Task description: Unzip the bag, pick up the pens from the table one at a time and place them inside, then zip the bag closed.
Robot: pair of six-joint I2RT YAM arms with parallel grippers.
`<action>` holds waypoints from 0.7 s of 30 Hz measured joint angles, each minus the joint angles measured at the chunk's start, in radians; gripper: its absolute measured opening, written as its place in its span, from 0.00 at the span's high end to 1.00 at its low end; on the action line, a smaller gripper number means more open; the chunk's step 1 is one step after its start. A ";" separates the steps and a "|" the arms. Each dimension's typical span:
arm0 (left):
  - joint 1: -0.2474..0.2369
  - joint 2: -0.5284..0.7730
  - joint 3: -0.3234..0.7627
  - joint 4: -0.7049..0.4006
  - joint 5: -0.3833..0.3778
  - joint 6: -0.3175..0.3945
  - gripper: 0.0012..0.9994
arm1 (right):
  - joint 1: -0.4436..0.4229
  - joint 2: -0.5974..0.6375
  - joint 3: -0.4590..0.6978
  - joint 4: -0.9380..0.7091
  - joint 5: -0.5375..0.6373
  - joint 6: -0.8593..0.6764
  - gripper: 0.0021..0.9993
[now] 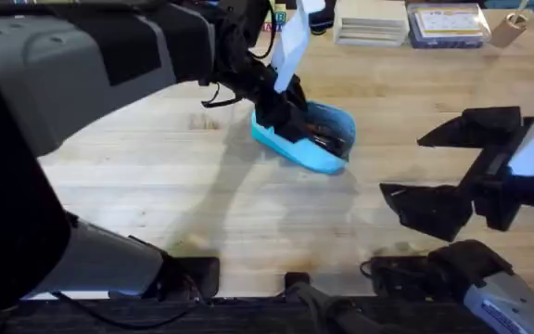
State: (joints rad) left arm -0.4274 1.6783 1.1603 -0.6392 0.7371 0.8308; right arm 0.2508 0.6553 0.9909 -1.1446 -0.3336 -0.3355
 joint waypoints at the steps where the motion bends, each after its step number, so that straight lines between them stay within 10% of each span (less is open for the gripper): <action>1: 0.000 0.000 0.000 0.000 0.000 0.000 0.30 | 0.000 0.000 0.000 0.000 0.000 0.000 0.00; 4: 0.000 0.000 0.000 0.000 0.003 -0.001 0.02 | 0.000 0.000 0.000 0.000 0.000 0.000 0.00; 21: 0.000 0.000 0.033 -0.008 0.001 -0.051 0.01 | 0.000 0.000 0.000 0.000 0.000 0.000 0.00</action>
State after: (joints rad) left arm -0.4274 1.6783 1.1933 -0.6468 0.7380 0.7794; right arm 0.2508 0.6553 0.9909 -1.1446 -0.3333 -0.3356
